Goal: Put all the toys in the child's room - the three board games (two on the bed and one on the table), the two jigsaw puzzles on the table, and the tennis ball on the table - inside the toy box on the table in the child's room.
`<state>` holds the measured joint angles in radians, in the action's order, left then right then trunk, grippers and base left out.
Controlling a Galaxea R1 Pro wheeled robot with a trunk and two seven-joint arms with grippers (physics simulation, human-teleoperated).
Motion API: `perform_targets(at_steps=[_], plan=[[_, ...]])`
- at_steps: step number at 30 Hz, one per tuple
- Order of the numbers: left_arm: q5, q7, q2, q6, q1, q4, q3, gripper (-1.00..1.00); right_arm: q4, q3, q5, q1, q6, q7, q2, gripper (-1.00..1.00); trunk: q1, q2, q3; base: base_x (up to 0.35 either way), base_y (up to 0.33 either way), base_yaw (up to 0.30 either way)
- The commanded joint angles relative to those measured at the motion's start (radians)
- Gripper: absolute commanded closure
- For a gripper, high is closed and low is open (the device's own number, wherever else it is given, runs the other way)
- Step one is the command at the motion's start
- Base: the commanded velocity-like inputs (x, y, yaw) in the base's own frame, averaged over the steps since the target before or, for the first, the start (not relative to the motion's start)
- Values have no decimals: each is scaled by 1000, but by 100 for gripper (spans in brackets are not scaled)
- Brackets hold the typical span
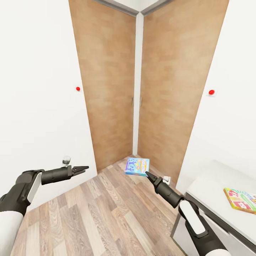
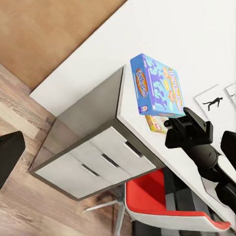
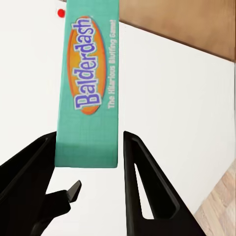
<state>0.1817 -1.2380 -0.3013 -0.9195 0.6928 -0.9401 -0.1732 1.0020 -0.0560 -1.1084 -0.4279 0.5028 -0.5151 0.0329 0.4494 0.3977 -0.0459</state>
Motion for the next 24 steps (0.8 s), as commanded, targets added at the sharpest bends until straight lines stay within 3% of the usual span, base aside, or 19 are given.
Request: perform_targets(at_steps=[1, 24], plan=[[4, -1, 0, -7, 1, 0, 0, -100, 0, -1, -9, -1, 5, 0, 1, 100, 1, 2, -2, 0, 122, -277], [4, 2, 0, -7, 1, 0, 0, -100, 0, -2, -8, -2, 6, 1, 0, 100, 1, 2, -17, 0, 29, -117]])
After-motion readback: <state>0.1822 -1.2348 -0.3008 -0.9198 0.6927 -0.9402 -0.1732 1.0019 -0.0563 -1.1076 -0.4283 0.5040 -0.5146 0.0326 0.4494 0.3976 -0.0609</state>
